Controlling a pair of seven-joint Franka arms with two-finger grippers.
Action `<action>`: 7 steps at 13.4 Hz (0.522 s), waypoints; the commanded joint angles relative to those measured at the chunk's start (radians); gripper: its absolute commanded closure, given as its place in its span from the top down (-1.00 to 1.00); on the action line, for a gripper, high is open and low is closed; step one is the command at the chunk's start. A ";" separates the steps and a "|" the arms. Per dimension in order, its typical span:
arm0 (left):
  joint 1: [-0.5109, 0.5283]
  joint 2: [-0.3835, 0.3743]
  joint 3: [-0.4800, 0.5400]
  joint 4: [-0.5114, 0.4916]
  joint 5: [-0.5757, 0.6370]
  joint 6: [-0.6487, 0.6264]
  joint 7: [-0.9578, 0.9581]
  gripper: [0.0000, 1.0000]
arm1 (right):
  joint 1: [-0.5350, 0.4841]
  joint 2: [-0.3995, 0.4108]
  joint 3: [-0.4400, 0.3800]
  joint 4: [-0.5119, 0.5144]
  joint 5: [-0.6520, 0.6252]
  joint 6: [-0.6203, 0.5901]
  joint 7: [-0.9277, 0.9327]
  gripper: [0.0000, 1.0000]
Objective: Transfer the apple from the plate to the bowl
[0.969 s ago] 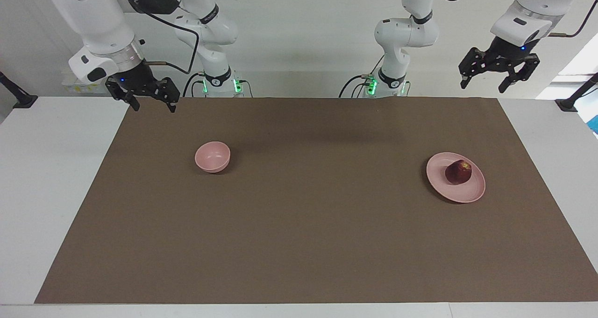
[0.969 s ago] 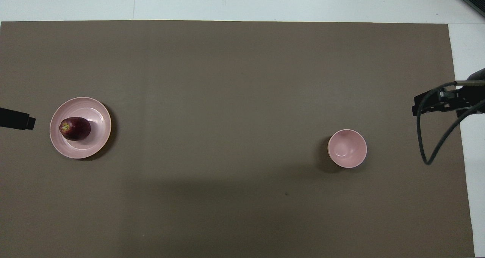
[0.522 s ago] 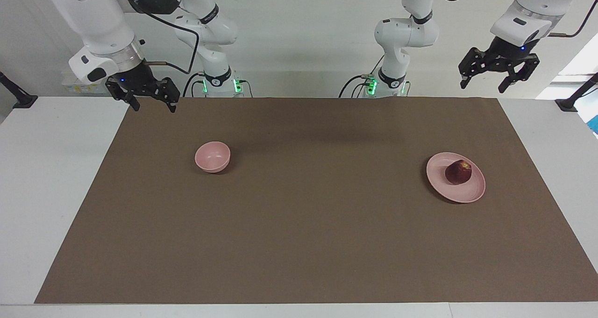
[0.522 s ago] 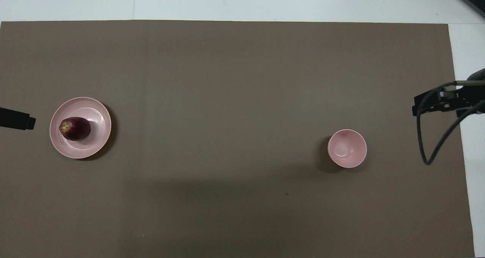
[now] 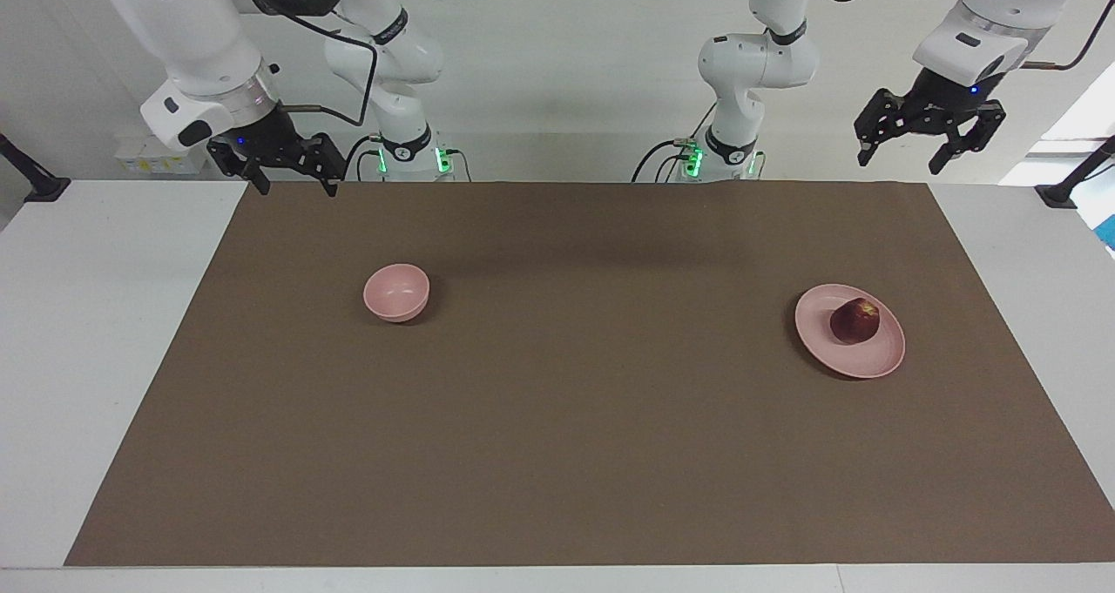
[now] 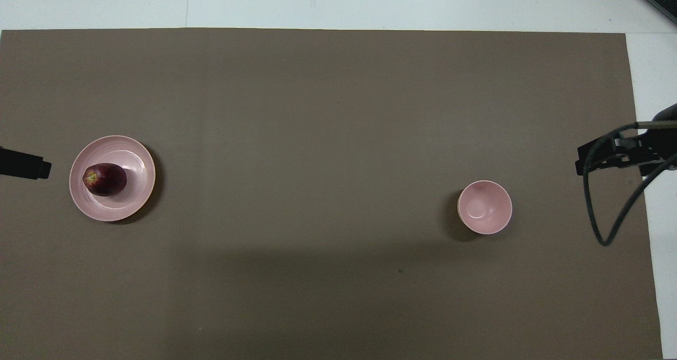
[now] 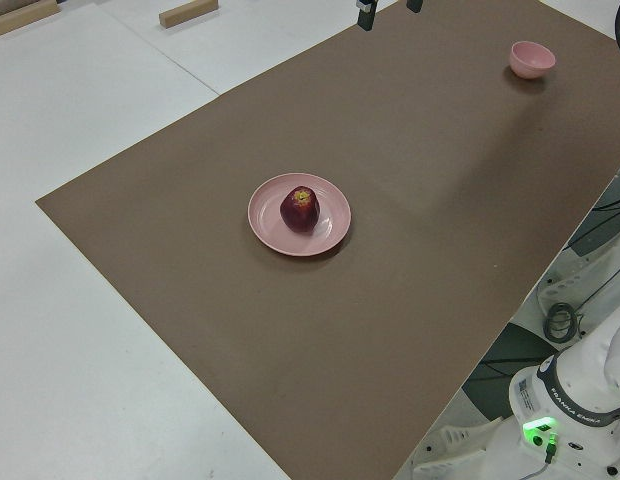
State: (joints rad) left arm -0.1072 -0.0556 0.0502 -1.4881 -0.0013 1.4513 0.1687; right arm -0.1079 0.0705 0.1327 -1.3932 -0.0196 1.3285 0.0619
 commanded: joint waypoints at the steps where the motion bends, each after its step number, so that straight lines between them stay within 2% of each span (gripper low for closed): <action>1: 0.009 -0.024 0.000 -0.044 -0.005 0.029 0.017 1.00 | -0.007 0.003 0.011 0.014 0.013 -0.006 -0.004 1.00; 4: 0.037 -0.033 0.002 -0.101 -0.005 0.072 0.017 1.00 | -0.007 -0.009 0.011 0.005 0.018 0.018 -0.002 1.00; 7: 0.061 -0.066 0.004 -0.254 -0.005 0.199 0.058 1.00 | -0.007 -0.024 0.011 -0.024 0.020 0.034 -0.001 1.00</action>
State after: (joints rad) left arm -0.0644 -0.0673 0.0561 -1.6151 -0.0013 1.5611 0.1947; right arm -0.1074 0.0705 0.1380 -1.3858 -0.0194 1.3377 0.0619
